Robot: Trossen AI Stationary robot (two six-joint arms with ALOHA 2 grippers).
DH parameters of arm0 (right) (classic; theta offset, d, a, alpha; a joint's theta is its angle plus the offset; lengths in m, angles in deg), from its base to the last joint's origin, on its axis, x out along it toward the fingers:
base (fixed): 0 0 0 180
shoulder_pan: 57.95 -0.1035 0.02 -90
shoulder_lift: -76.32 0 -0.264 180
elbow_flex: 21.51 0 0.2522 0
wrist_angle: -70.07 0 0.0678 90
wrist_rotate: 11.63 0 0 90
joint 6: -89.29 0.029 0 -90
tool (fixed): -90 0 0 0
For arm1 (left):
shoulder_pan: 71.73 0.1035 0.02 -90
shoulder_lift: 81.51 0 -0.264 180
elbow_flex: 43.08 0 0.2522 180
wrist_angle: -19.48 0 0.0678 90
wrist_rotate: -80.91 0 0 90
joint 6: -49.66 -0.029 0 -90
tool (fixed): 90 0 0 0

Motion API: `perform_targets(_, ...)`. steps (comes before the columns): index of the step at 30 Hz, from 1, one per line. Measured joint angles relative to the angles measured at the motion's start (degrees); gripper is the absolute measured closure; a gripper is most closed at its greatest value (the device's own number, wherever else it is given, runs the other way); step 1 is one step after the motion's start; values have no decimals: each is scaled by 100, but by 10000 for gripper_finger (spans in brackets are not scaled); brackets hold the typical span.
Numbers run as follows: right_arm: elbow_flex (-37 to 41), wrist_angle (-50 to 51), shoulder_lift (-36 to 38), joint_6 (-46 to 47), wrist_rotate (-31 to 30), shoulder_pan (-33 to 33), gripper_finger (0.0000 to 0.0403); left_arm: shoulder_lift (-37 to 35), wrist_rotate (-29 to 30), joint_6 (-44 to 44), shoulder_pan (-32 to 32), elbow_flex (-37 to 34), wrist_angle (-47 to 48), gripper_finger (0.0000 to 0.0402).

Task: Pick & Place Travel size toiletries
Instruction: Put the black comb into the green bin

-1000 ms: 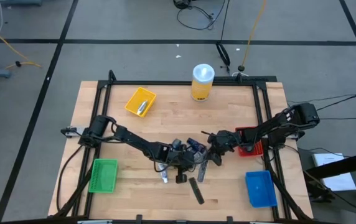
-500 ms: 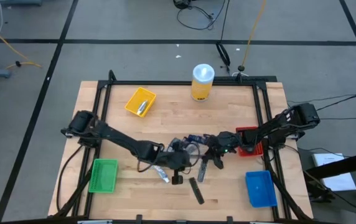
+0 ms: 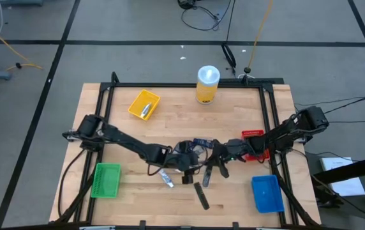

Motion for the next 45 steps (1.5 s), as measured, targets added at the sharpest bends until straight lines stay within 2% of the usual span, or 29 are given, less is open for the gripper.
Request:
perform_targets(3,-2,22,0,-84,-10,-2,393,93,-72,127,64,0,-18,168)
perform_targets(5,-2,3,-1,-84,-8,-2,395,118,-78,174,86,0,34,181)
perform_targets(9,-2,3,0,-84,-12,-2,389,101,-164,296,130,2,-40,241)
perform_targets(16,-2,-8,0,-86,-16,-2,373,103,-423,252,135,2,84,380)
perform_targets(18,-2,-8,0,-102,-10,-2,372,76,-423,248,130,2,105,392)
perform_targets(21,-6,-38,3,-131,32,0,362,-67,-435,264,99,2,302,387)
perform_targets(26,-6,-48,204,-279,459,2,305,-735,-440,742,-95,4,1526,397)
perform_targets(31,-6,-73,403,-435,489,-83,249,-1795,-652,1786,-560,4,3315,397)
perform_targets(35,-2,-79,435,-626,486,-168,224,-2634,-1275,3001,-1171,9,4755,396)
perform_targets(38,-2,-86,435,-685,484,-209,216,-3006,-1717,3866,-1721,9,5663,398)
perform_targets(42,-2,-102,435,-687,484,-227,217,-3158,-2582,4599,-2291,9,6696,398)
perform_targets(45,-2,-186,435,-694,480,-227,221,-3147,-3563,4802,-2495,9,7500,399)
